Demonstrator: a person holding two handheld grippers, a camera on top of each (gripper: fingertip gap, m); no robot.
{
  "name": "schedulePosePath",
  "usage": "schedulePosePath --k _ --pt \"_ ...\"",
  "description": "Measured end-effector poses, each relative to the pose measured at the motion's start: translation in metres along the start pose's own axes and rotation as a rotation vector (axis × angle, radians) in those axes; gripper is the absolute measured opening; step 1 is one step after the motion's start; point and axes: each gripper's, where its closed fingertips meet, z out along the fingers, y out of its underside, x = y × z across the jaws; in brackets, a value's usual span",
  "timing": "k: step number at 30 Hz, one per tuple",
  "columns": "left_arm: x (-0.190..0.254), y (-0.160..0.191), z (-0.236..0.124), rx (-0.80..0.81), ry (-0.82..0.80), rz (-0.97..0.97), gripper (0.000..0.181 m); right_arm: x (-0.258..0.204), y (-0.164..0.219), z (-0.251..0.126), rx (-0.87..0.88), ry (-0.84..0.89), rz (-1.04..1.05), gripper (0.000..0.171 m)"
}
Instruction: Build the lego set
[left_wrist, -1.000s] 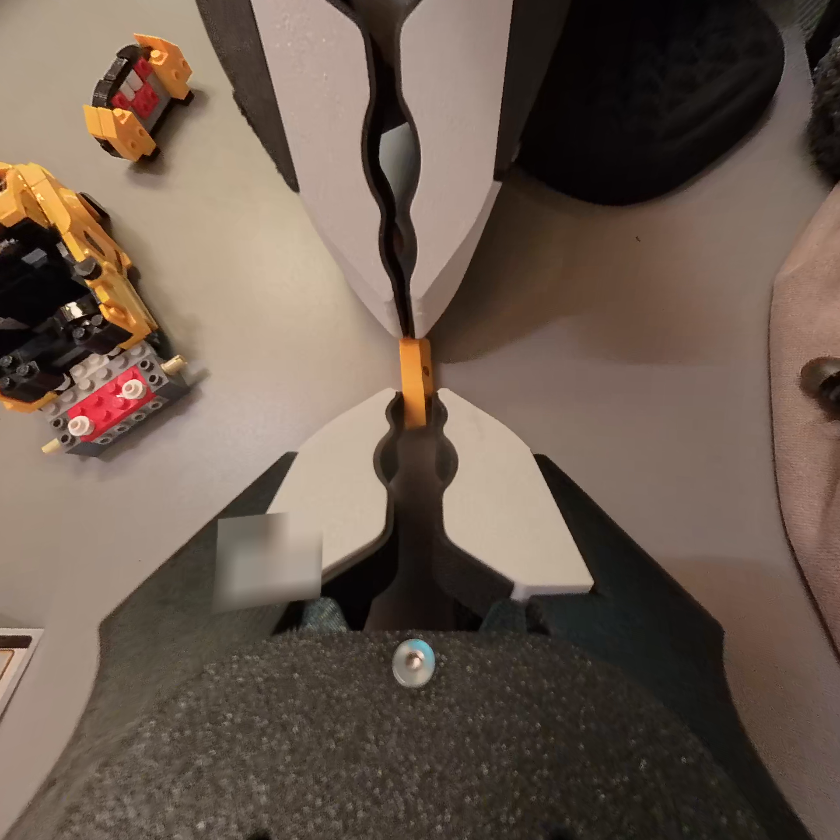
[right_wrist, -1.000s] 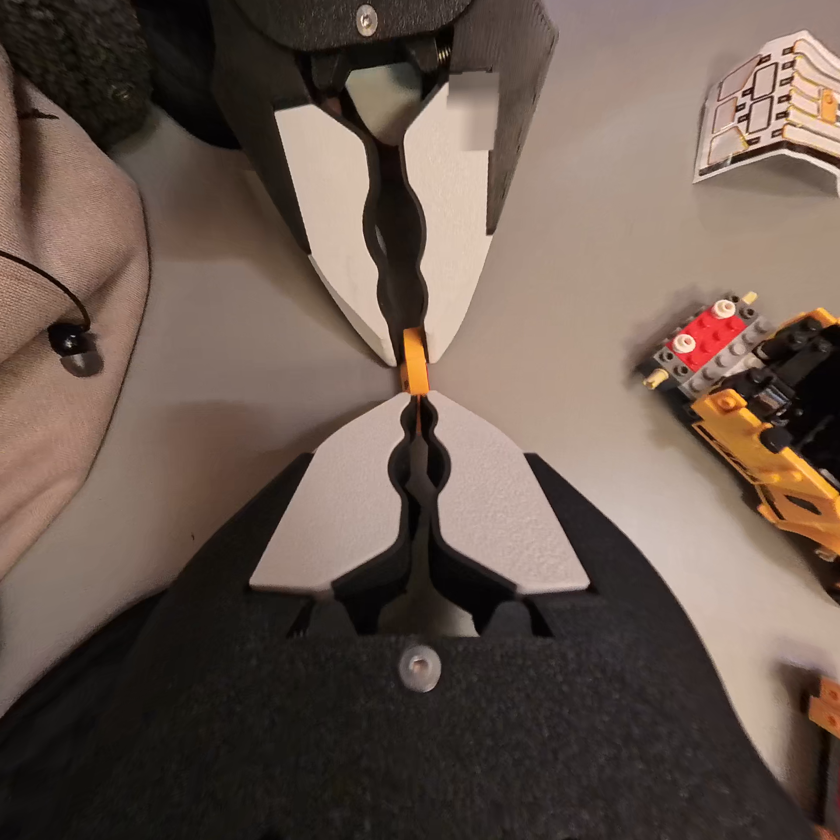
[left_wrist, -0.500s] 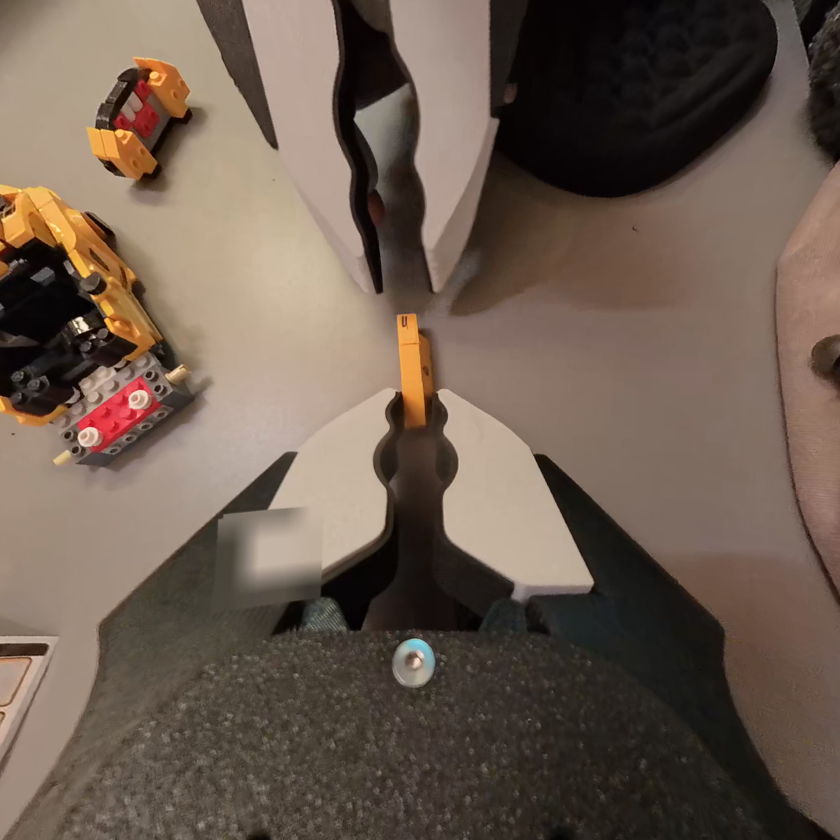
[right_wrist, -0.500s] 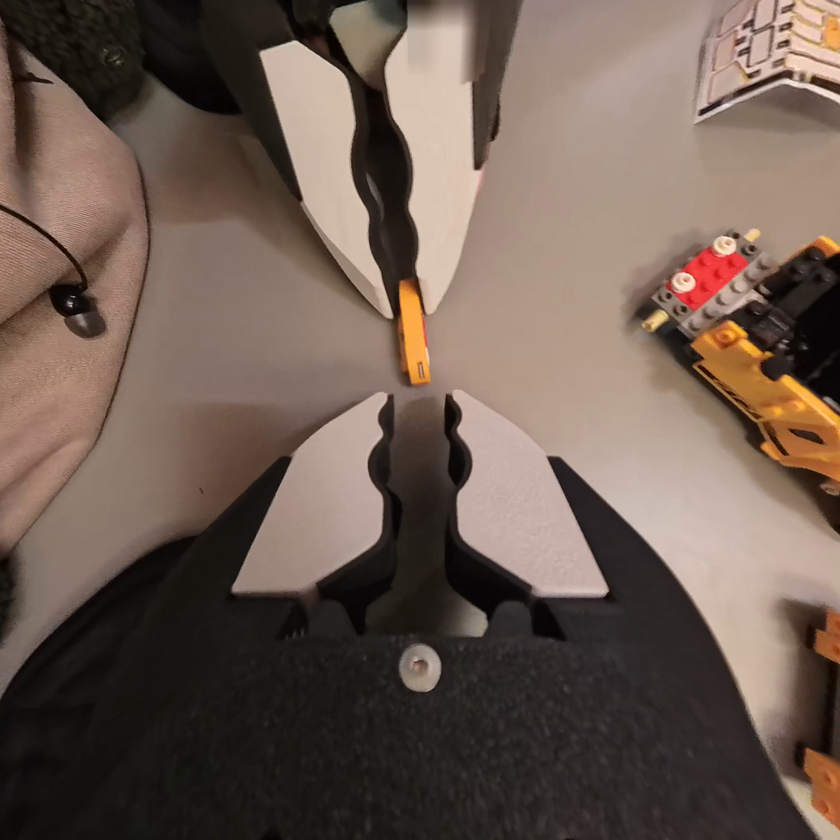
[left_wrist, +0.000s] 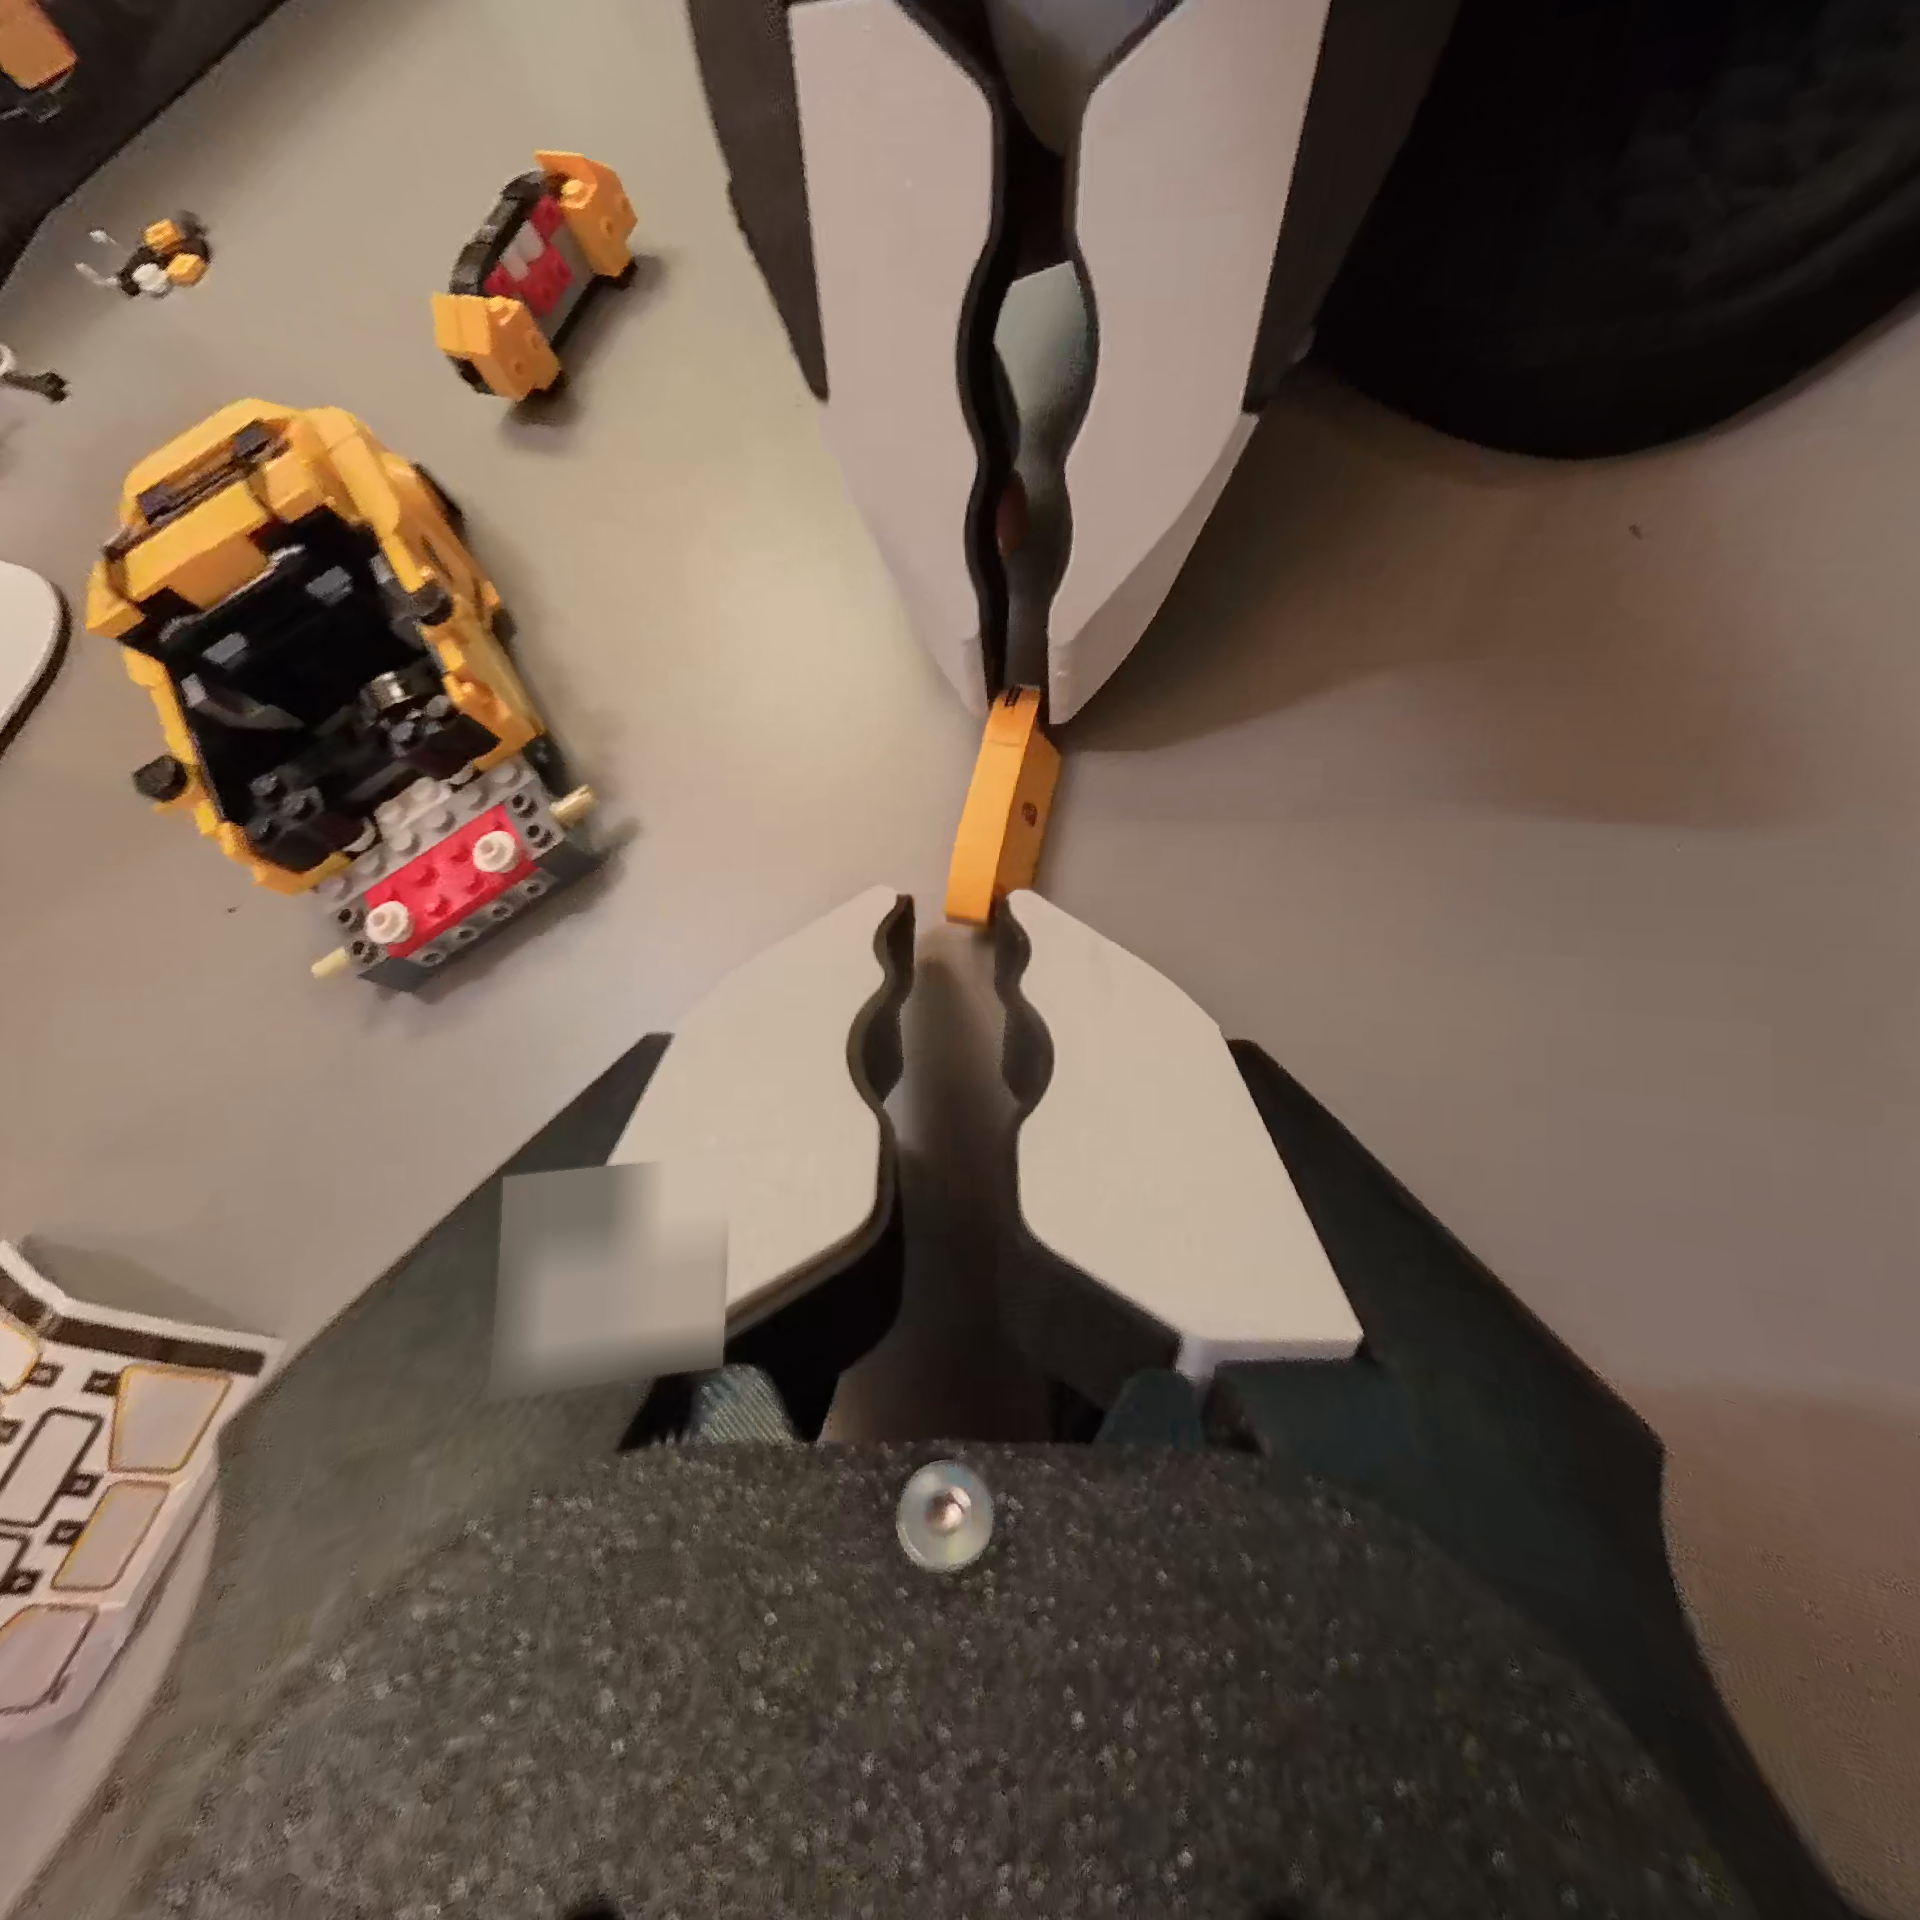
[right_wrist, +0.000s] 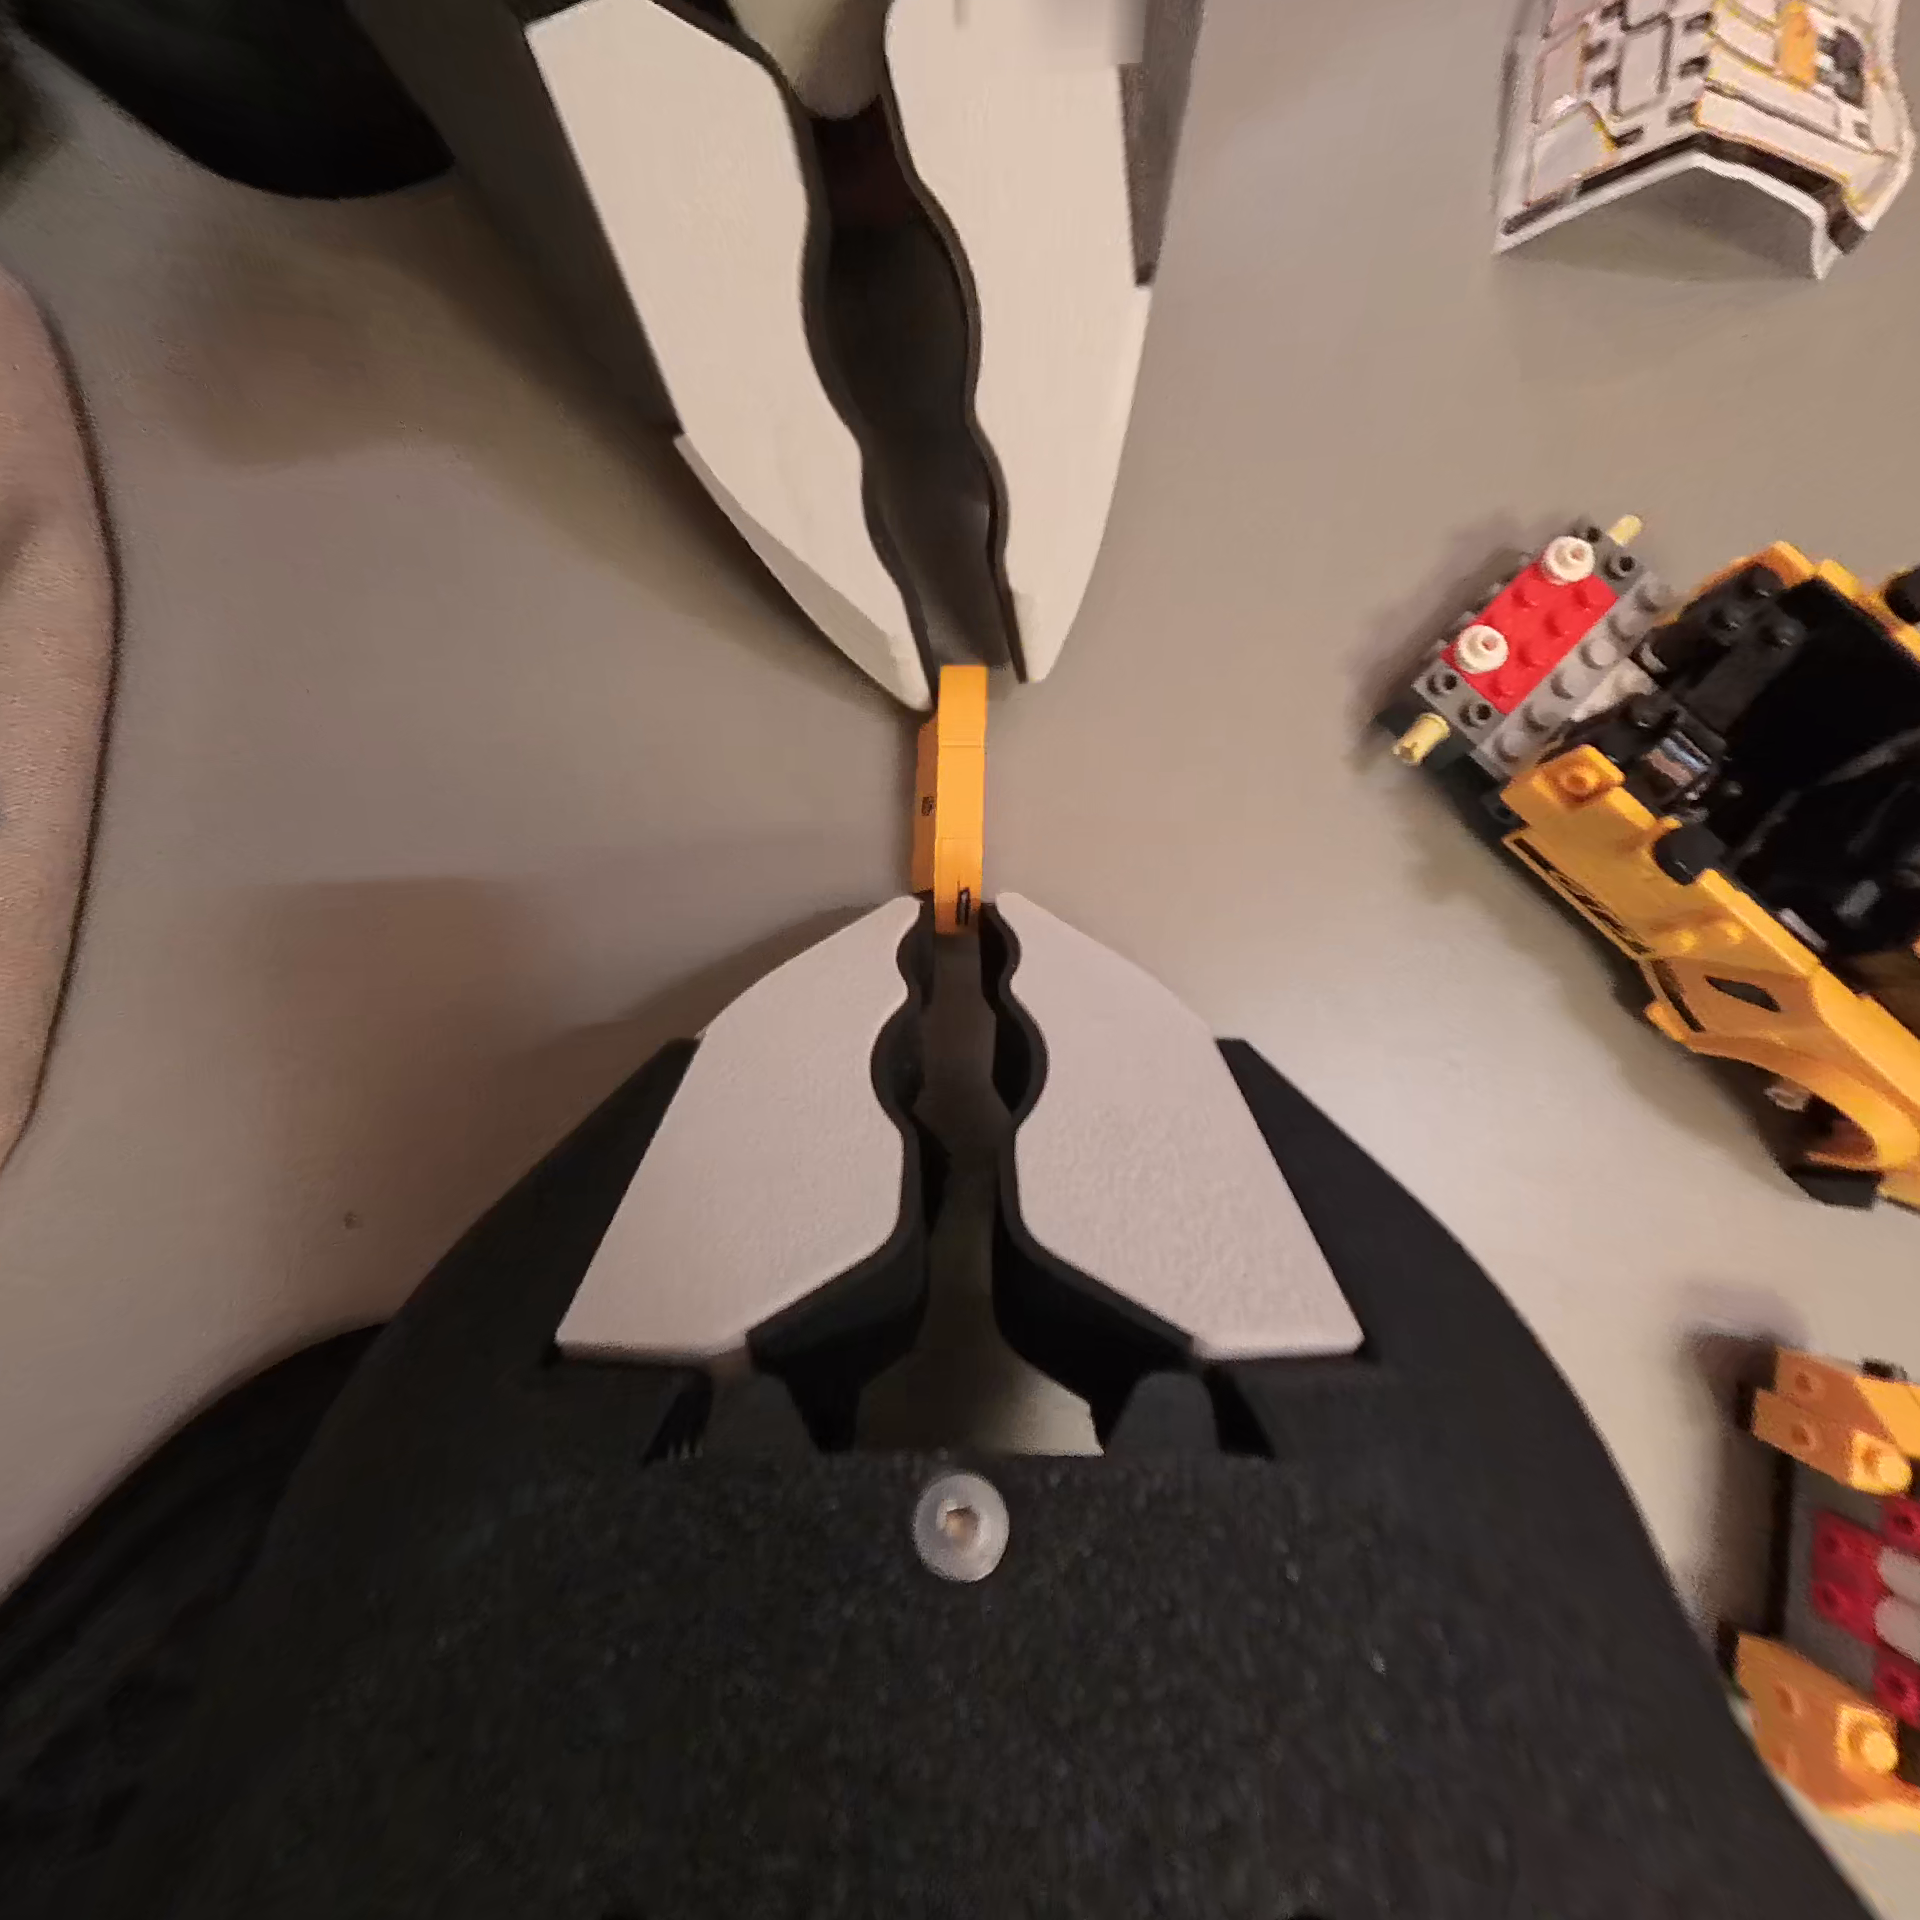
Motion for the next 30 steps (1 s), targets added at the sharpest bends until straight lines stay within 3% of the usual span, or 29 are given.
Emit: schedulePosePath --k 30 --pt "-0.006 -0.001 -0.001 0.024 0.0 -0.027 0.009 0.015 0.002 -0.01 0.049 0.088 0.032 0.011"
